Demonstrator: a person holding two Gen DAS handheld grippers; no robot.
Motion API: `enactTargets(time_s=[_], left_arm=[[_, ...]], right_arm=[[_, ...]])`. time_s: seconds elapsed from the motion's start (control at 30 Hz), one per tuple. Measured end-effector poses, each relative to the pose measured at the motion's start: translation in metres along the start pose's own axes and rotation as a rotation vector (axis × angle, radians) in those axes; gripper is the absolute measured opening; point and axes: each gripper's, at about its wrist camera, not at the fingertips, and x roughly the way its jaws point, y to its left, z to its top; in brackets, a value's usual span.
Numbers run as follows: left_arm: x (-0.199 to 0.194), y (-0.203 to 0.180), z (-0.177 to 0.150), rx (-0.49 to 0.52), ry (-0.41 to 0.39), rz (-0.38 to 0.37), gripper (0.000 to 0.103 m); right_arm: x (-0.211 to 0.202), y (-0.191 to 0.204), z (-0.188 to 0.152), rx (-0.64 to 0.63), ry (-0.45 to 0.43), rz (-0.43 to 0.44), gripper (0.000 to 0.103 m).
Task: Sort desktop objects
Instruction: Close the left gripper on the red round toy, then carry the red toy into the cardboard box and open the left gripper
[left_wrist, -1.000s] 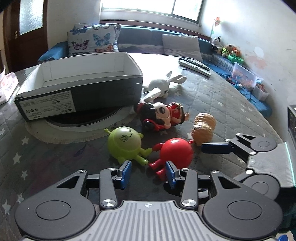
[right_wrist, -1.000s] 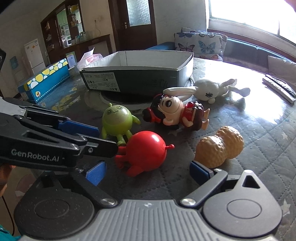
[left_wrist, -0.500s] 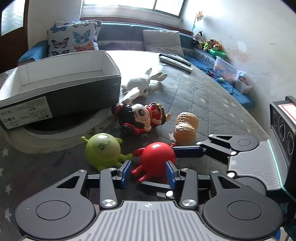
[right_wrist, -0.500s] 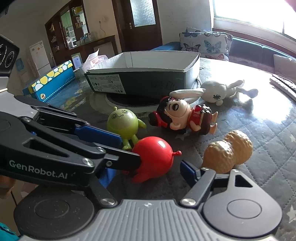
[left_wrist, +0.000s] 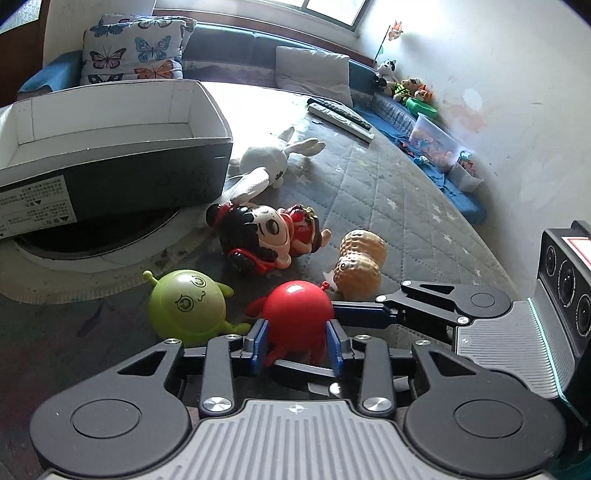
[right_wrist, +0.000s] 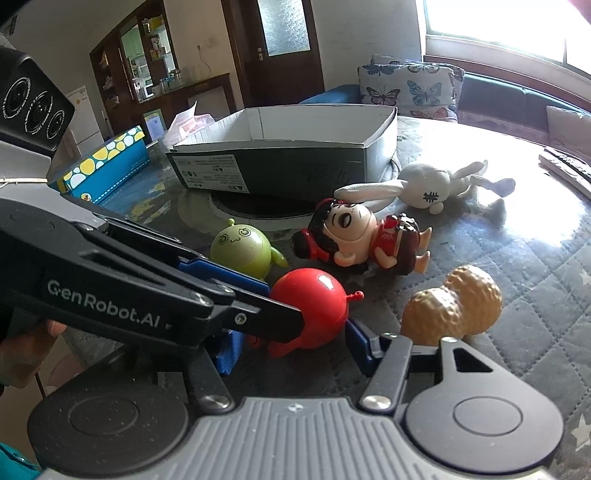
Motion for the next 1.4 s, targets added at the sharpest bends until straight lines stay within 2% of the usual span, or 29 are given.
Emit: enactTargets(time_s=[0.2,0.37,0.83,1.1,1.23,1.4], left_arm=[[-0.007,0.002,0.003,0.001,-0.022,-0.011,0.036],[-0.021,0.004,0.013,0.0,-0.075,-0.02,0.036],[-0.041,0.035,0.069,-0.043,-0.23,-0.005,0.035],[-0.026,0.076,0.12,-0.074,-0.283,0.01,0.035],[-0.002,0.108,0.141,-0.127,-0.258,0.012,0.036],[0.03,0.143,0.152,-0.192,-0.192,0.004,0.036]], right_arm=[[-0.004,0.0,0.008,-0.01,-0.006,-0.006,0.054],[-0.012,0.0,0.021,-0.016,-0.03,0.001,0.051],[-0.002,-0.001,0.091,-0.117,-0.12,-0.007,0.046],[0.035,-0.013,0.157,-0.164,-0.132,-0.003,0.046],[0.07,-0.026,0.183,-0.165,-0.088,0.012,0.046],[0.115,-0.04,0.195,-0.163,0.003,0.017,0.046]])
